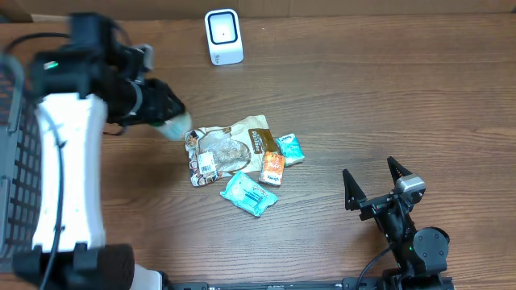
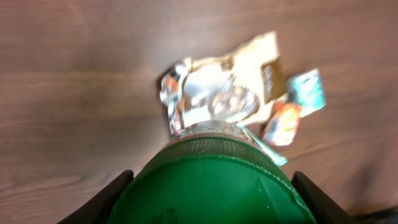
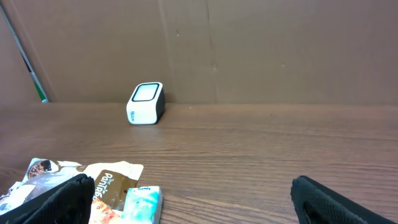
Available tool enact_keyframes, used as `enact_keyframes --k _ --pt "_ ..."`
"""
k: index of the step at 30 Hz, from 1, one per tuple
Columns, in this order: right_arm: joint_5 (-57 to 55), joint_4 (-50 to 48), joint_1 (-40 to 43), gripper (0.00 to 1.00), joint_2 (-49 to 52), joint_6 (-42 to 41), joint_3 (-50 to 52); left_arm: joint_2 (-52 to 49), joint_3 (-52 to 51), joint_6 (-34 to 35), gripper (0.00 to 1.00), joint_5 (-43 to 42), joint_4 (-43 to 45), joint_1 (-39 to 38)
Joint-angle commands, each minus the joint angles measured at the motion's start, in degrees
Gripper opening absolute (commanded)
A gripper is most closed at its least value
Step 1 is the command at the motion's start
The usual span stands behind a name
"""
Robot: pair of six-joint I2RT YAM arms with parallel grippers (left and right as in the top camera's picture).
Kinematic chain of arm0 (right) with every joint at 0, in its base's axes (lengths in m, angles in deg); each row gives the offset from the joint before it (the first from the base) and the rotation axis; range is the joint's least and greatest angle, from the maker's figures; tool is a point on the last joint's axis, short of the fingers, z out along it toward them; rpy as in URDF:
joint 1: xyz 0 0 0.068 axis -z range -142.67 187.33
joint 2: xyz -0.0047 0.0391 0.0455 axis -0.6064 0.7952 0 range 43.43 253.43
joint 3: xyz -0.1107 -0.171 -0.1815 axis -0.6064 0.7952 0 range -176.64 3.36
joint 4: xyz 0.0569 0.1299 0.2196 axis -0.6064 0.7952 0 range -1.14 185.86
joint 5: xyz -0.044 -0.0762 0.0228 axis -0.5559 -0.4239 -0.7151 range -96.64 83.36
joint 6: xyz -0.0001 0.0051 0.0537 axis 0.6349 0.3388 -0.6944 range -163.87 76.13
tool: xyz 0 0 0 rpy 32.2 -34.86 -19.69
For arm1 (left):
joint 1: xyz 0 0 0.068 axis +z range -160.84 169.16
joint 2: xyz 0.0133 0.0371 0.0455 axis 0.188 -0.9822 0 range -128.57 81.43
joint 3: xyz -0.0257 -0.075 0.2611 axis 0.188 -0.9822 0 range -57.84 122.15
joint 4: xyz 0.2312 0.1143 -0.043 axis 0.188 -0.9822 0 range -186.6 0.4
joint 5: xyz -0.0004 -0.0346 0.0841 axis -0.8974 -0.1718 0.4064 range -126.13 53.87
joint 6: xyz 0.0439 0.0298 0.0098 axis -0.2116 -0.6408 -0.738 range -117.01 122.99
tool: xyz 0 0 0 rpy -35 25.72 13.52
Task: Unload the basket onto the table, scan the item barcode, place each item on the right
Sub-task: 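Carry the jar past the scanner and set it on the table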
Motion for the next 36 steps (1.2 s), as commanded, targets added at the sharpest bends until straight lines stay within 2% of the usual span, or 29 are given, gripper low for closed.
enact_keyframes --k 1,17,21,30,36 --pt "-0.5 -0.2 0.2 1.0 -0.5 -0.1 0.6 -2.2 -2.9 -1.5 0.45 6.1 1.2 -1.0" --pt "-0.5 -0.2 0.2 1.0 -0.5 -0.1 0.6 -14.3 -4.6 -1.5 0.44 7.6 2.4 -0.8" --pt "-0.5 -0.2 0.2 1.0 -0.5 -0.1 0.6 -16.1 -6.3 -1.2 0.43 10.9 3.9 -0.8" --pt "-0.5 -0.2 0.2 1.0 -0.5 -0.1 0.6 -16.5 -17.3 9.7 0.41 20.6 14.3 -0.9" --pt "-0.5 -0.2 0.2 1.0 -0.5 -0.1 0.6 -16.5 -24.9 15.5 0.4 20.7 22.5 -1.2"
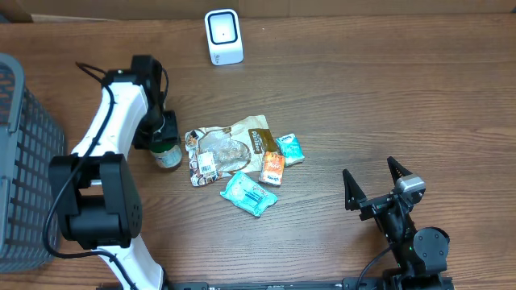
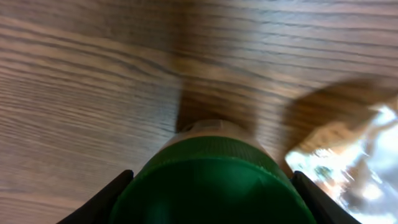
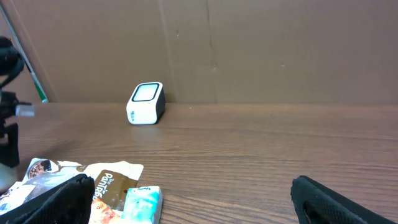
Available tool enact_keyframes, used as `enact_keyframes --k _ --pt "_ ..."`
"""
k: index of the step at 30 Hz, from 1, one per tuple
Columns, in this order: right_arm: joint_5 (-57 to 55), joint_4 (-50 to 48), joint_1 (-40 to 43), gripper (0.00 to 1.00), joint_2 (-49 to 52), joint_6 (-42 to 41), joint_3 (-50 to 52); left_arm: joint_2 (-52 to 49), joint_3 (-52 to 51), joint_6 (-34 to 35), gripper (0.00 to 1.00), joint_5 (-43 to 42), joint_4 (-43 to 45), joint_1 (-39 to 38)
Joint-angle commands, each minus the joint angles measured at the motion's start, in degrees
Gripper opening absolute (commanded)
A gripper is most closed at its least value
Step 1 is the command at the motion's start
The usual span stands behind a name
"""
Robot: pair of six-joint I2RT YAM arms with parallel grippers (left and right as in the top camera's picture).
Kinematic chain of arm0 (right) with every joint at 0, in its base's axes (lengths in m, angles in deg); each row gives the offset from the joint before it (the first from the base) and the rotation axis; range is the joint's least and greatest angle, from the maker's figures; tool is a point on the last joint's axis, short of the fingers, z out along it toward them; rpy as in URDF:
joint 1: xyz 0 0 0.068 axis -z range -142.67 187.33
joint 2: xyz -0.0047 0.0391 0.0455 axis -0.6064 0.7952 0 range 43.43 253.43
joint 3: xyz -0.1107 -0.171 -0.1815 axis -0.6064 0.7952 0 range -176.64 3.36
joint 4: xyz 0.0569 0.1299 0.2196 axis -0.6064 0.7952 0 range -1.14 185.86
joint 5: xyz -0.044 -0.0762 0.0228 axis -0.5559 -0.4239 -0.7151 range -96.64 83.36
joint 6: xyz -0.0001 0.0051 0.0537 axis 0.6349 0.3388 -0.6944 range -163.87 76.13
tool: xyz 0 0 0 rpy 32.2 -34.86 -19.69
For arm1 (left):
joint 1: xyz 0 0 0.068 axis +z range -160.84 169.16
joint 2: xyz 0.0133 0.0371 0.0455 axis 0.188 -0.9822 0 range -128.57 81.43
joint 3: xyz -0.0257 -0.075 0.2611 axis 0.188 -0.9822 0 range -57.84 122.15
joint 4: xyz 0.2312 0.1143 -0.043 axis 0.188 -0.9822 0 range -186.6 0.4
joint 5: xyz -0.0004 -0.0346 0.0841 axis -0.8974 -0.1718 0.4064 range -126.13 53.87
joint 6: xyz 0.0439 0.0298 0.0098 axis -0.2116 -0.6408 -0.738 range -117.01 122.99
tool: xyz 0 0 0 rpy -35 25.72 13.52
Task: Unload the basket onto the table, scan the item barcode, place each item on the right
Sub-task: 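Carry the jar past the scanner and set it on the table, then release the jar and raise the left gripper to the upper left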
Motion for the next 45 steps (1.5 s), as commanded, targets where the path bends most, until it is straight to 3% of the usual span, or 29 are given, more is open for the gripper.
enact_keyframes --k 1,12,18,23,25,34,40,45 --pt "-0.5 -0.2 0.2 1.0 -0.5 -0.1 0.6 -0.5 -3.7 5.9 0.41 1.2 2.1 -0.5" --pt "-0.5 -0.2 0.2 1.0 -0.5 -0.1 0.6 -0.5 -5.8 6.1 0.43 -12.6 5.1 -5.4" --pt "-0.5 -0.2 0.2 1.0 -0.5 -0.1 0.6 -0.5 -5.8 6.1 0.45 -12.5 6.4 -9.8" --pt "-0.5 -0.2 0.2 1.0 -0.5 -0.1 0.6 -0.5 -5.8 6.2 0.46 -5.5 9.0 -13.2" --pt "-0.5 -0.2 0.2 1.0 -0.5 -0.1 0.6 -0.5 -5.8 6.4 0.49 -3.2 10.1 -14.0" --pt "-0.5 -0.2 0.2 1.0 -0.5 -0.1 0.6 -0.5 -5.8 6.3 0.83 -3.7 8.8 -14.9" --pt "-0.5 -0.2 0.2 1.0 -0.5 -0.1 0.6 -0.5 -4.0 4.6 0.83 -4.3 5.5 -14.3" --pt "-0.5 -0.2 0.2 1.0 -0.5 -0.1 0.6 0.0 5.1 4.4 0.83 -4.3 0.1 -12.8"
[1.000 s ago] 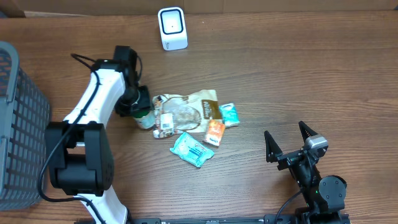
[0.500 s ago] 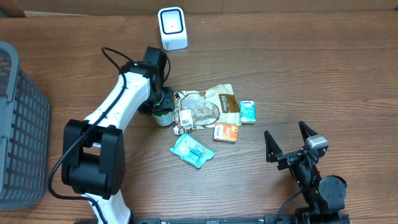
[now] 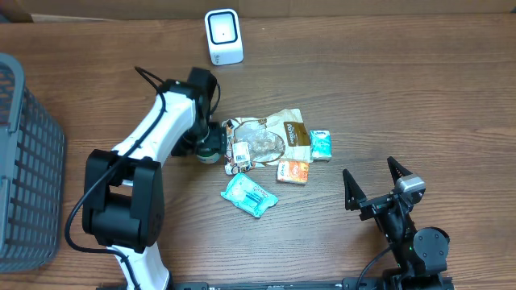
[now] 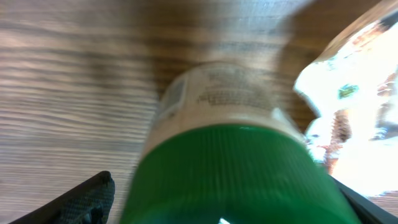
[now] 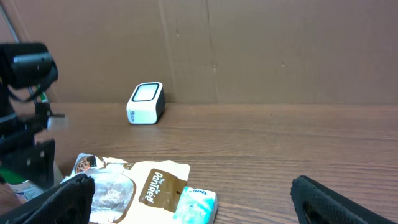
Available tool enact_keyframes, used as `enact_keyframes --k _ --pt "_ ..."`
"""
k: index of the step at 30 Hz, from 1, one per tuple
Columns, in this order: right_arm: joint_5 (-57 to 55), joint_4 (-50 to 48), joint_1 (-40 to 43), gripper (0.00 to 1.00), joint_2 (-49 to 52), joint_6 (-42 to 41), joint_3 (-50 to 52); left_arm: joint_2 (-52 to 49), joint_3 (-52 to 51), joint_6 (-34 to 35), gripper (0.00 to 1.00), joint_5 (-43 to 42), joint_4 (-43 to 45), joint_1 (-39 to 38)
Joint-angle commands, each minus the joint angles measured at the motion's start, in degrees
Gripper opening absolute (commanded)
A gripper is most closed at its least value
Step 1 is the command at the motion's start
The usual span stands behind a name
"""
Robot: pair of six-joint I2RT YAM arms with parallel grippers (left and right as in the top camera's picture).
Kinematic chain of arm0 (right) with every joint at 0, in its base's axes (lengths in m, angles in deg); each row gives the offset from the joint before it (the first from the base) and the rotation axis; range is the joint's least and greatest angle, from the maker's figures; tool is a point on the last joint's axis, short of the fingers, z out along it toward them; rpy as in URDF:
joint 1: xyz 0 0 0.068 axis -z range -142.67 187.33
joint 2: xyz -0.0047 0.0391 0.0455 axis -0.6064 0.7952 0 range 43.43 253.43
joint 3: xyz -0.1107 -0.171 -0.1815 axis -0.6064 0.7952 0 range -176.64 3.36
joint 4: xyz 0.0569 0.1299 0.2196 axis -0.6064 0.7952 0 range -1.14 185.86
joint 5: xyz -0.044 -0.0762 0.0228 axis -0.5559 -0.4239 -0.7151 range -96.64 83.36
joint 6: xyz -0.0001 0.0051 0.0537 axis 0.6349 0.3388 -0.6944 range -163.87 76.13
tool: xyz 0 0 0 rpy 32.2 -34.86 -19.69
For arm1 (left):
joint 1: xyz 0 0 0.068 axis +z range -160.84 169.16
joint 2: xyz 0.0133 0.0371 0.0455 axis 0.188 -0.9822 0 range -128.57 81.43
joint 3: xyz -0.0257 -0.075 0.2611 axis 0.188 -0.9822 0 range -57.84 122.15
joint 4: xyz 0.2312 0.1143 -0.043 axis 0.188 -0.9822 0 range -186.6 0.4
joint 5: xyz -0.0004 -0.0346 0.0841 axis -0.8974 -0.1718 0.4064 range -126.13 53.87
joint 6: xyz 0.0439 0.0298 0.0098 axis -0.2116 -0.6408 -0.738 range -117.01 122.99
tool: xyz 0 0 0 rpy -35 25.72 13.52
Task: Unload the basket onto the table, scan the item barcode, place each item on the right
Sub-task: 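Release the jar and raise the left gripper to the upper left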
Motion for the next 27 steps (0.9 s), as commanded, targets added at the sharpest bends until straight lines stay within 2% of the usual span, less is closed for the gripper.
enact_keyframes --k 1,5,10,15,20,27 --pt "-0.5 -0.2 0.2 1.0 -0.5 -0.1 0.6 0.4 8.9 -1.6 0.83 0.1 -2.6 1.2" --pt "-0.5 -0.2 0.2 1.0 -0.5 -0.1 0.6 0.6 21.0 -4.2 0.84 -0.3 -10.3 1.7" --pt "-0.5 -0.2 0.2 1.0 -0.5 -0.1 0.6 0.6 36.9 -10.2 0.88 -5.9 -21.1 3.7" --pt "-0.5 -0.2 0.2 1.0 -0.5 -0.1 0.6 0.6 49.7 -12.2 0.98 -7.3 -28.7 8.2" --pt "-0.5 -0.2 0.2 1.0 -0.5 -0.1 0.6 0.6 55.9 -19.6 1.0 -18.3 -32.2 15.1" --pt "-0.5 -0.2 0.2 1.0 -0.5 -0.1 0.6 0.6 55.7 -22.2 1.0 -27.8 -33.9 25.9"
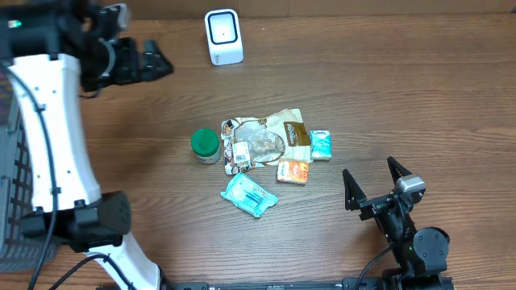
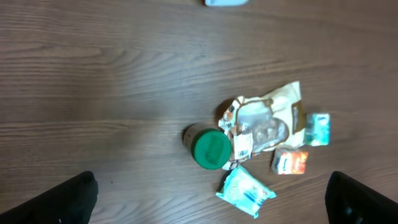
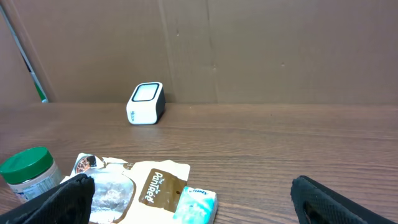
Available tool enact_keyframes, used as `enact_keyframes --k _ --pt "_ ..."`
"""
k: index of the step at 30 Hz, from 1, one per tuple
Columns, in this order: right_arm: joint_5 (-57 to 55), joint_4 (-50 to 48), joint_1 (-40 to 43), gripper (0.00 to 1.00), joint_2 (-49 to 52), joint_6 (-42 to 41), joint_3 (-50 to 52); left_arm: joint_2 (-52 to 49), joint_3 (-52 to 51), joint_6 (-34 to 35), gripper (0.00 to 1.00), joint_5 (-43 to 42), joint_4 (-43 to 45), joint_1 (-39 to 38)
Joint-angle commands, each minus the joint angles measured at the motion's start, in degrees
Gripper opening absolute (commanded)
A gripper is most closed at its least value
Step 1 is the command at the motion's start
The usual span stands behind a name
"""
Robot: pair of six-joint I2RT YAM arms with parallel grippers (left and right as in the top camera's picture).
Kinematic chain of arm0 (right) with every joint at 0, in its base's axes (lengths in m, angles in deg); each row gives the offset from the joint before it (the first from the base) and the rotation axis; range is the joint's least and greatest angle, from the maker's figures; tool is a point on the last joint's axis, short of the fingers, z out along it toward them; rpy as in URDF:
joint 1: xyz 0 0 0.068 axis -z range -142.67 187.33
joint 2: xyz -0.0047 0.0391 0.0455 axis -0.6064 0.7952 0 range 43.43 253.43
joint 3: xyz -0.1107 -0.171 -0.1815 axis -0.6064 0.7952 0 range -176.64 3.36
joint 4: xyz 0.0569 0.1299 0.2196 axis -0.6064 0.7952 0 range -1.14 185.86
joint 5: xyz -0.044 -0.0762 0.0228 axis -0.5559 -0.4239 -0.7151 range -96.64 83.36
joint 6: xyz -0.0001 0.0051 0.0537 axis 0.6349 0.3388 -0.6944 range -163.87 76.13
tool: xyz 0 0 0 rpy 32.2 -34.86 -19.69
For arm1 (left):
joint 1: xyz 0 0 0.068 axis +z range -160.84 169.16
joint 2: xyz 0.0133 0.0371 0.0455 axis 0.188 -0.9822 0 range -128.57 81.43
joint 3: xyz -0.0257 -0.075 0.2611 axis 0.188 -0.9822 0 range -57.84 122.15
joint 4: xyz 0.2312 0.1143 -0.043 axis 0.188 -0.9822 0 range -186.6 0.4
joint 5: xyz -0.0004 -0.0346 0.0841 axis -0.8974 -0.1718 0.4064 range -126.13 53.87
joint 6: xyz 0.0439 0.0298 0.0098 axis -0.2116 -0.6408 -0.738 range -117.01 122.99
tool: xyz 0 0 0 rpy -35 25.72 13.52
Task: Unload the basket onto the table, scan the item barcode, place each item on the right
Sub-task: 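Release the jar and raise the left gripper to the upper left, then move the right gripper over the small Kleenex pack on the table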
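Observation:
A green-lidded jar [image 1: 205, 146] stands upright on the table, touching the left edge of a silver and brown snack bag [image 1: 260, 143]. The white barcode scanner [image 1: 223, 35] sits at the back edge. My left gripper [image 1: 153, 60] is raised high at the back left, open and empty; its view looks down on the jar [image 2: 210, 147] and bag [image 2: 264, 123]. My right gripper [image 1: 375, 181] rests open near the front right, holding nothing. The right wrist view shows the jar [image 3: 30, 172] and the scanner [image 3: 146, 103].
Beside the bag lie a teal packet [image 1: 321, 143], an orange packet [image 1: 294, 171] and a light-blue tissue pack [image 1: 249, 194]. A grey wire basket [image 1: 16, 173] stands at the left edge.
My left gripper has let go of the green-lidded jar and risen to the back left. The jar now stands alone beside the snack bag.
My left gripper held the jar above the table left of the pile. Then it was lower, left of the snack bag. Then the jar was against the bag, which lay further right with its neighbours. Now the jar stands free and the left arm is away.

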Motion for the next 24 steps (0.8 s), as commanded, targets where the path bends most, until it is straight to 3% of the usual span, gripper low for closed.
enact_keyframes --k 1,14,19,24 --pt "-0.6 -0.2 0.2 1.0 -0.5 -0.1 0.6 0.6 0.5 -3.6 1.0 -8.3 -0.3 3.7" --pt "8.1 0.2 0.2 1.0 0.2 -9.0 -1.2 0.6 0.5 -3.7 1.0 0.0 -0.3 4.8" --pt "9.3 5.1 0.2 1.0 5.3 -9.4 -8.2 0.6 0.5 -3.7 1.0 0.2 -0.3 4.8" --pt "11.7 12.7 0.2 1.0 17.1 -9.3 -20.1 0.6 0.5 -3.7 1.0 0.2 -0.3 4.8"
